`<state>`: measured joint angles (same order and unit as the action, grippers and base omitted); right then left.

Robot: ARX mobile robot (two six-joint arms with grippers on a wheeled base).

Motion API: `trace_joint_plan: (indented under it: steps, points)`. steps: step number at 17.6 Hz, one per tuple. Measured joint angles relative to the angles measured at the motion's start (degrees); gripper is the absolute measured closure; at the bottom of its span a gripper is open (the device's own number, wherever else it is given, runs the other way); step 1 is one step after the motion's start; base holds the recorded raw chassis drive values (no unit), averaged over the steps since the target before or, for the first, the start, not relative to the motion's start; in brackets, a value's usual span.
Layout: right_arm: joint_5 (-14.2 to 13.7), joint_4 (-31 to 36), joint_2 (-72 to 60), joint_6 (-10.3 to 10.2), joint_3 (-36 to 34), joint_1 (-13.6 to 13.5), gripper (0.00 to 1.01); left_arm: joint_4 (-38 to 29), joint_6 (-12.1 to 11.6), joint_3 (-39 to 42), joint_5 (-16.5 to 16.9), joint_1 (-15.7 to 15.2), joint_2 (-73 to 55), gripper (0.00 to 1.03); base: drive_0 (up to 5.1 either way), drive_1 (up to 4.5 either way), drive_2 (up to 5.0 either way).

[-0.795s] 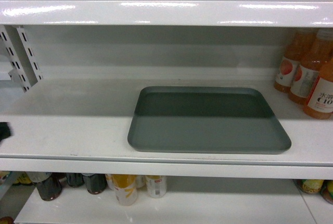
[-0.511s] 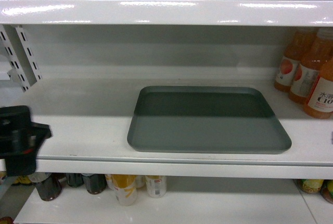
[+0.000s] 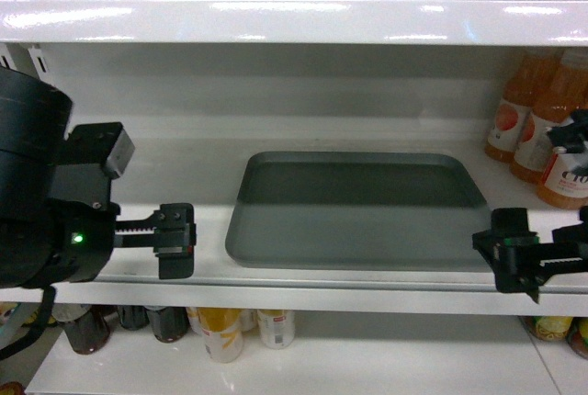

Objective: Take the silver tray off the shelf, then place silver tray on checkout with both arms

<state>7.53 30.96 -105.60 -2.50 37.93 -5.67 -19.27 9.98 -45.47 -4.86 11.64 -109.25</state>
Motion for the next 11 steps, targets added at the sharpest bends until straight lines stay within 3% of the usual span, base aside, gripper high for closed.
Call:
trace_joint_plan:
  steps: [6, 11]
  points:
    - [-4.96, -9.55, -17.81, -0.22, 22.53, -0.35, 0.03, 9.03, 0.11, -20.63, -0.20, 2.12, -14.80, 0.05, 0.0, 0.00, 0.0]
    - [-8.28, -15.41, -24.83, -0.02, 33.31, -0.13, 0.03, 14.32, 0.11, -27.89, -2.27, 3.80, -20.31, 0.05, 0.0, 0.00, 0.0]
